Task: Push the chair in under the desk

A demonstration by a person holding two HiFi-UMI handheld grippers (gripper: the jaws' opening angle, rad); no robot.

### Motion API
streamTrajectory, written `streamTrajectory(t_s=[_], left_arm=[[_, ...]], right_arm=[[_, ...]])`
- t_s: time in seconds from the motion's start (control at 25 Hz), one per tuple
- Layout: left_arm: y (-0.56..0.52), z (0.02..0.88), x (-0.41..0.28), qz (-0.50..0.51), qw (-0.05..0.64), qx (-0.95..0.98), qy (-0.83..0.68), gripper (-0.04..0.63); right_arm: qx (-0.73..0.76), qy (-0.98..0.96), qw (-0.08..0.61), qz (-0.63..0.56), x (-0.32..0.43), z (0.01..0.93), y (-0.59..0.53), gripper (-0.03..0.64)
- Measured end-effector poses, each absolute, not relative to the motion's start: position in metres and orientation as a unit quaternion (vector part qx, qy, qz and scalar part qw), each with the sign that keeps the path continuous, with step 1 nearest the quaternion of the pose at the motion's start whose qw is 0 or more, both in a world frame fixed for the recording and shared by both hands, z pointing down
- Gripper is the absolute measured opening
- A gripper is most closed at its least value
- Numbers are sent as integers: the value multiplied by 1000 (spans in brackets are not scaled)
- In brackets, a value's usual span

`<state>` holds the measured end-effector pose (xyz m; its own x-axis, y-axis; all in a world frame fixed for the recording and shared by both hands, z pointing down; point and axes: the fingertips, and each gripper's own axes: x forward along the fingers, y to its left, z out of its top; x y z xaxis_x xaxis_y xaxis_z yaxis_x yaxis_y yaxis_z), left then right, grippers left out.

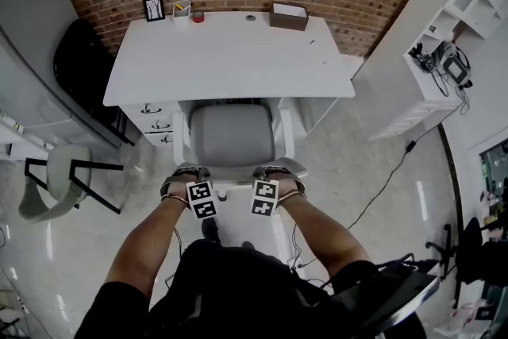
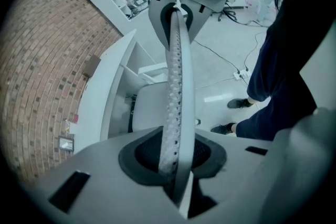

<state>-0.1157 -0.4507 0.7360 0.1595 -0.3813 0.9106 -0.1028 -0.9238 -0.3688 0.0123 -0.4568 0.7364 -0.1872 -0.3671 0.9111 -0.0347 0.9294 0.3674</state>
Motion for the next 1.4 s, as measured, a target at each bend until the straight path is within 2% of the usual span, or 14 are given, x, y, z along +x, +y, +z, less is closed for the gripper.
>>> streamTrajectory(t_s=[0.12,0.28,0.48,0.68,0.88,1.04,1.2,1.4], left_arm=[[-450,721,-114,-603,85,-774,175,140],[-439,702,-114,-581,86,-783,205,154],[-427,666,-98,-511,38,-815,271,144],[-422,617,-87,-370,-30,-848,379,63],[-401,559,-77,-241,-57,-863,440,9],[-379,517,-77,-142,-97,-859,483,9],[-360,491,-80,-89,-129,-848,507,8],[-339,463,-85,-96,-91,-842,523,8]], right_arm=[[144,-796,579,-99,7,718,-455,144],[154,-807,558,-113,6,701,-445,156],[182,-828,521,-98,8,669,-434,147],[247,-869,426,-38,15,637,-428,101],[297,-884,360,-18,28,598,-422,72],[344,-890,301,7,43,564,-418,44],[390,-893,222,26,60,525,-411,12],[388,-906,167,30,57,480,-394,9]])
